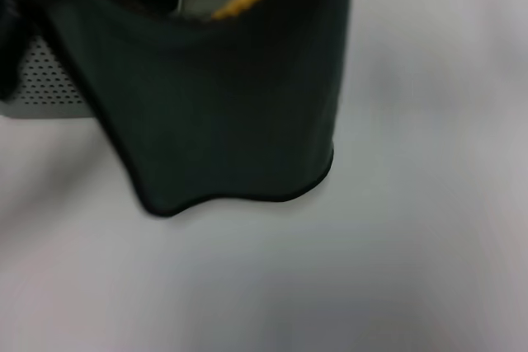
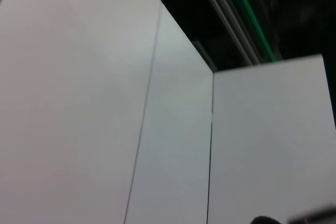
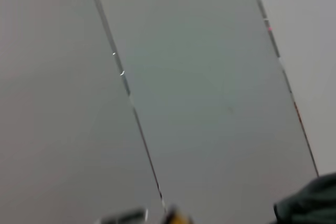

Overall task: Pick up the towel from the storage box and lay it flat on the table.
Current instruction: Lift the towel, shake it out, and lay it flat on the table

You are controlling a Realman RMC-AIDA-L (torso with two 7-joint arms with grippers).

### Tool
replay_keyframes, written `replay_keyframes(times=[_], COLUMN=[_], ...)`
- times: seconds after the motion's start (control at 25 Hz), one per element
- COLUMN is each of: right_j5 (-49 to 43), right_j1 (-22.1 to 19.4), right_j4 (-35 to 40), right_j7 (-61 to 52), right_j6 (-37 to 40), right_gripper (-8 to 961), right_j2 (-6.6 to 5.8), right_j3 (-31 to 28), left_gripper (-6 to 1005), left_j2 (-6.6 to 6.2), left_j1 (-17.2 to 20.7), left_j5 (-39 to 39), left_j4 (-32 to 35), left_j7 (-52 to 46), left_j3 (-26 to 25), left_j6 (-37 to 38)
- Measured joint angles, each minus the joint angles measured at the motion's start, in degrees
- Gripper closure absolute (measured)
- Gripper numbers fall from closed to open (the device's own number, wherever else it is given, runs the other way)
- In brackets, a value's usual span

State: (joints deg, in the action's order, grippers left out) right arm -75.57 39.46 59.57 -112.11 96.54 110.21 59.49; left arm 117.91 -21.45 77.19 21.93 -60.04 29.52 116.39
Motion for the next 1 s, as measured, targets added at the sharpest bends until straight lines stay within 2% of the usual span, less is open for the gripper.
replay_keyframes(times=[0.12, 0.2, 0.28, 0.32, 0.48, 0.52, 0.64, 0.84, 0.88, 0.92, 0.96, 1.0], right_j5=[-2.8, -5.6, -7.5, -8.1, -9.1, -9.2, -9.1, -8.9, -9.1, -9.4, -9.4, -9.3], right_j1=[-4.0, -6.3, -7.5, -8.0, -7.7, -7.6, -7.2, -5.7, -5.7, -6.3, -6.3, -7.2], right_j4=[4.6, 9.1, 12.1, 13.3, 13.7, 13.5, 14.3, 16.6, 16.8, 17.1, 17.1, 17.6], right_j7=[4.2, 6.3, 7.5, 8.0, 11.1, 11.9, 14.2, 14.4, 13.6, 11.9, 11.9, 10.9], right_j6=[2.3, 2.3, 2.1, 1.9, -0.1, -0.7, -2.9, -3.7, -3.2, -1.7, -1.7, -0.2], right_gripper=[945, 945, 945, 945, 944, 944, 944, 945, 945, 945, 945, 945], right_j2=[-0.38, -0.12, 0.29, 0.46, 0.73, 0.77, 0.93, 1.36, 1.65, 2.47, 2.47, 2.99], right_j3=[-0.7, -0.7, -0.7, -0.9, -2.7, -3.1, -4.4, -5.6, -5.1, -4.1, -4.1, -3.7], left_gripper=[987, 987, 987, 987, 986, 986, 986, 986, 986, 986, 986, 986], left_j2=[-1.18, -1.97, -2.12, -2.4, -3.16, -3.75, -4.38, -6.62, -7.14, -7.48, -8.16, -8.57], left_j1=[-0.3, -1.1, -1.7, -3.2, -5.7, -7.5, -8.8, -10.8, -10.8, -10.6, -10.1, -9.6], left_j5=[-3.1, -4.4, -4.6, -4.6, -4.0, -3.0, -2.2, 0.2, 1.2, 2.1, 3.7, 5.0], left_j4=[2.0, 3.8, 5.4, 6.7, 6.8, 6.7, 6.7, 7.0, 6.9, 6.9, 7.1, 7.4], left_j7=[-9.7, -16.0, -18.7, -20.7, -21.4, -21.5, -21.6, -21.9, -22.3, -22.6, -23.6, -24.1], left_j3=[0.1, 0.1, 0.1, -0.2, -0.1, 0.0, 0.1, 0.1, 0.1, 0.1, 0.1, 0.2], left_j6=[0.1, 0.1, 0.0, -0.7, -2.7, -4.3, -5.8, -8.4, -8.5, -8.5, -8.2, -7.7])
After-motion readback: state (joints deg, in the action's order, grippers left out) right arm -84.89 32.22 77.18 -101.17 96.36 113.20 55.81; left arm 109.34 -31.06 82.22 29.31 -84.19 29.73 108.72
